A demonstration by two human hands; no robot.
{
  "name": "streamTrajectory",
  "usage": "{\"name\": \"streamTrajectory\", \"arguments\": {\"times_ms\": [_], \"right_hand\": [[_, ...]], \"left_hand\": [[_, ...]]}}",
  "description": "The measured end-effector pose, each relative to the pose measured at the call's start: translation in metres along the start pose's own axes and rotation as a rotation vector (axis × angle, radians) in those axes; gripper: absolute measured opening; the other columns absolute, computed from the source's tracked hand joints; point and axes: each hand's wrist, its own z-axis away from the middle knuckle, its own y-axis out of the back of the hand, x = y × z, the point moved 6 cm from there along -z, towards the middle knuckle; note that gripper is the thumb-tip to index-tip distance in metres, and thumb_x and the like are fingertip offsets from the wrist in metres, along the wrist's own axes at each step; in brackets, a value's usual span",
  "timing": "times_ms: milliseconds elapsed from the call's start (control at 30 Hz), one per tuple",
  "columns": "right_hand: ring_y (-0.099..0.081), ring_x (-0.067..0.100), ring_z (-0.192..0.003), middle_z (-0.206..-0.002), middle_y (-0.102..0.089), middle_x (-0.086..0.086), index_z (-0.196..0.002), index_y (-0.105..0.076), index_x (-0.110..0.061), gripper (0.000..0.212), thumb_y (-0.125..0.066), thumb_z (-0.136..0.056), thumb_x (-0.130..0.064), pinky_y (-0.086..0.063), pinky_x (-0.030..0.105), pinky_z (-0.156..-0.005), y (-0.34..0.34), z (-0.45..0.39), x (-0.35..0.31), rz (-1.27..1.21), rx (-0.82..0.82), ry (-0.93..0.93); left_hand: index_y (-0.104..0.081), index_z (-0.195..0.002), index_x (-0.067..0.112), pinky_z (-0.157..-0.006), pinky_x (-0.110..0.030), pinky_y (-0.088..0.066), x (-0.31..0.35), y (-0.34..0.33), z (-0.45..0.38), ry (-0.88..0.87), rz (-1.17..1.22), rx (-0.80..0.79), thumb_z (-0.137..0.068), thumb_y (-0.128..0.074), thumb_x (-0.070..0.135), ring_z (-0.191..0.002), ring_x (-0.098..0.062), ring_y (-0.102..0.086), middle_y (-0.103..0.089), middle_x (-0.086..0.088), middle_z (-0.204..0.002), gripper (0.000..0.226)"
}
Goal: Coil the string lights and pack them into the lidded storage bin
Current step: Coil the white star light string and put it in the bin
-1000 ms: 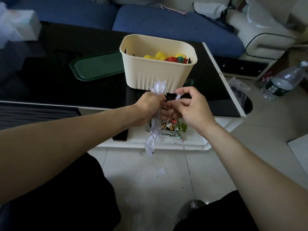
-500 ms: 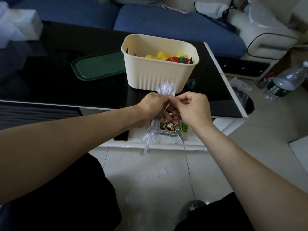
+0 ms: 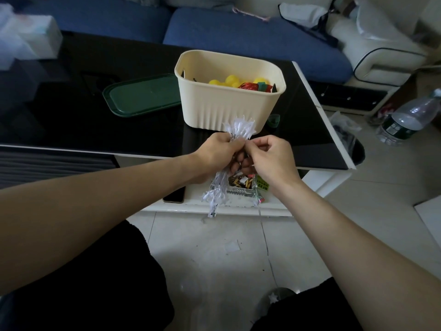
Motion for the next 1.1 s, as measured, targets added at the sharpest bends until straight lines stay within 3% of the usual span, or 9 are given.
{"name": "streamTrajectory", "arguments": {"times_ms": [200, 300, 400, 567, 633, 767, 933, 1033, 1100], "right_hand": [[-0.066, 0.019, -0.057, -0.066, -0.071, 0.005, -0.091, -0.068, -0.002, 0.035, -0.065, -0.096, -0.036, -0.058, 0.032, -0.059, -0.01, 0.008, -0.002, -0.096, -0.171, -0.132], [-0.065, 0.018, -0.062, -0.065, -0.07, 0.004, -0.075, -0.071, -0.012, 0.044, -0.057, -0.098, -0.047, -0.052, 0.032, -0.068, -0.016, 0.01, 0.001, -0.05, -0.297, -0.184], [-0.062, 0.02, -0.072, -0.068, -0.066, 0.008, -0.081, -0.072, -0.009, 0.048, -0.058, -0.09, -0.054, -0.041, 0.039, -0.076, -0.013, 0.004, 0.003, 0.002, -0.309, -0.161], [-0.06, 0.02, -0.076, -0.068, -0.067, 0.005, -0.08, -0.071, -0.013, 0.007, -0.066, -0.084, -0.015, -0.042, 0.032, -0.073, -0.009, 0.001, 0.007, 0.103, -0.359, -0.126], [-0.06, 0.013, -0.068, -0.066, -0.066, -0.002, -0.079, -0.069, -0.015, 0.012, -0.071, -0.084, -0.005, -0.046, 0.024, -0.066, -0.006, 0.0, 0.012, 0.309, -0.336, -0.085], [-0.058, 0.008, -0.074, -0.081, -0.063, -0.006, -0.088, -0.067, -0.02, 0.008, -0.067, -0.092, -0.013, -0.041, 0.022, -0.061, 0.004, -0.006, 0.021, 0.594, -0.265, -0.027], [-0.057, 0.007, -0.078, -0.096, -0.058, -0.004, -0.105, -0.059, -0.016, 0.014, -0.067, -0.093, -0.016, -0.038, 0.015, -0.056, 0.02, -0.018, 0.021, 0.623, -0.133, -0.012], [-0.067, 0.017, -0.077, -0.105, -0.065, 0.009, -0.13, -0.044, -0.01, 0.046, -0.069, -0.092, -0.02, -0.057, 0.031, -0.065, 0.022, -0.021, 0.028, 0.506, -0.109, -0.103], [-0.071, 0.021, -0.066, -0.095, -0.07, 0.013, -0.13, -0.04, -0.012, 0.05, -0.071, -0.093, -0.024, -0.062, 0.04, -0.071, 0.021, -0.019, 0.035, 0.342, -0.173, -0.22]], "left_hand": [[-0.046, -0.067, 0.005, -0.051, -0.031, -0.036, 0.002, 0.0, 0.002, 0.076, 0.186, -0.083, -0.104, -0.038, 0.018, -0.046, -0.02, -0.041, -0.044, -0.01, -0.058, 0.04], [-0.05, -0.083, 0.0, -0.053, -0.033, -0.035, 0.004, 0.001, 0.004, 0.088, 0.243, -0.099, -0.105, -0.035, 0.016, -0.045, -0.021, -0.041, -0.041, -0.011, -0.058, 0.031], [-0.05, -0.095, 0.0, -0.052, -0.032, -0.031, 0.006, 0.004, 0.003, 0.052, 0.248, -0.069, -0.104, -0.038, 0.015, -0.047, -0.021, -0.036, -0.037, -0.008, -0.057, 0.021], [-0.047, -0.077, 0.009, -0.049, -0.031, -0.035, 0.009, 0.019, 0.0, -0.003, 0.231, 0.124, -0.105, -0.042, 0.015, -0.048, -0.02, -0.04, -0.044, -0.007, -0.062, 0.029], [-0.047, -0.079, 0.008, -0.049, -0.031, -0.04, 0.011, 0.024, -0.001, -0.02, 0.255, 0.173, -0.105, -0.04, 0.015, -0.049, -0.02, -0.046, -0.048, -0.008, -0.066, 0.029], [-0.047, -0.083, 0.007, -0.06, -0.035, -0.051, 0.015, 0.036, -0.002, -0.039, 0.307, 0.224, -0.107, -0.034, 0.016, -0.061, -0.028, -0.064, -0.063, -0.01, -0.067, 0.029], [-0.044, -0.081, 0.011, -0.089, -0.047, -0.053, 0.02, 0.038, 0.001, -0.067, 0.401, 0.182, -0.107, -0.028, 0.015, -0.078, -0.038, -0.07, -0.069, -0.011, -0.069, 0.031], [-0.045, -0.078, 0.01, -0.092, -0.051, -0.054, 0.021, 0.039, 0.002, -0.088, 0.466, 0.162, -0.105, -0.028, 0.014, -0.081, -0.043, -0.069, -0.068, -0.015, -0.07, 0.032], [-0.046, -0.077, 0.009, -0.086, -0.051, -0.057, 0.021, 0.042, 0.002, -0.099, 0.53, 0.167, -0.105, -0.029, 0.014, -0.074, -0.042, -0.068, -0.066, -0.016, -0.066, 0.033]]}}
